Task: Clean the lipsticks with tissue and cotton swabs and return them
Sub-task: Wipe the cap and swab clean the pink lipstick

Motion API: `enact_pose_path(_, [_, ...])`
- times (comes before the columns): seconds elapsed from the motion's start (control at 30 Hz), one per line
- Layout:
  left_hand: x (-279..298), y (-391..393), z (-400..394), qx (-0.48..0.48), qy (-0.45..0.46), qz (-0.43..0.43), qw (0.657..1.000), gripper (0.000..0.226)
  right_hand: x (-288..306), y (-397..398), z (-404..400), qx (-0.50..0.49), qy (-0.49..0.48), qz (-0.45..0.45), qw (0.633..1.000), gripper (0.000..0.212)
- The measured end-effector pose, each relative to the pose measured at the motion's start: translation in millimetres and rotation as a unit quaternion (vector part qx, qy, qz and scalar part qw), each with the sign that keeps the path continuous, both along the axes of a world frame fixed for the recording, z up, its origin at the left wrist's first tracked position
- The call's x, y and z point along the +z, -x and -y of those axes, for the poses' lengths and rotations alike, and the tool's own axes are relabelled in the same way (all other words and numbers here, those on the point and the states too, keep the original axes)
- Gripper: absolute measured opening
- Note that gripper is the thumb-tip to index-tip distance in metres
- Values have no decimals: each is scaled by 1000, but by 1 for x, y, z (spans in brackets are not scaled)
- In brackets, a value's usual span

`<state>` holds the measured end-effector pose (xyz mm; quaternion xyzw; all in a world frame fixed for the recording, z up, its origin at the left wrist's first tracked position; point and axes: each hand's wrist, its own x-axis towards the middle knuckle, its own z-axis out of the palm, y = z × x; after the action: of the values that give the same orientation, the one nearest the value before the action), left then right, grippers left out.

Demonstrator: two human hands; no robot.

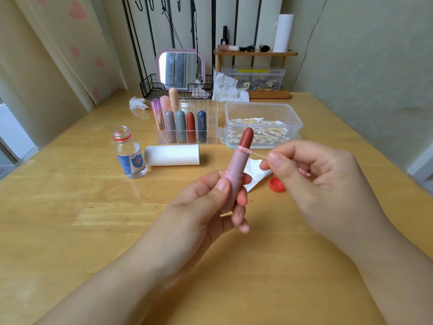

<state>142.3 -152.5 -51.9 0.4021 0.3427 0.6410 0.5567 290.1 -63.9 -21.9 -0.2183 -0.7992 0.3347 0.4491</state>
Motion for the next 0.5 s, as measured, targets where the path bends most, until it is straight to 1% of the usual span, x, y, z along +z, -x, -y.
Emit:
enact_pose_path(0.07, [-1,0,-1,-13,-3,18,1000,30,-1,0,0,8,6,10,1000,21])
enact_pose_path(0.17, [-3,2,-5,-30,-17,32,999,34,-1,0,2,59,15,52,997,22])
enact_pose_path(0.23, [-5,5,-6,-47,-29,39,998,33,0,0,1,54,13,51,997,23])
enact_pose_path(0.37, [-7,7,-6,-82,-34,74,993,38,2,-1,-1,8,3,23,1000,24])
enact_pose_path(0.43, [-6,7,-6,-86,-35,82,992,37,2,-1,-1,21,6,26,999,22])
enact_pose_path(0.5, [-4,6,-5,-77,-37,77,993,32,2,-1,1,47,16,50,997,20])
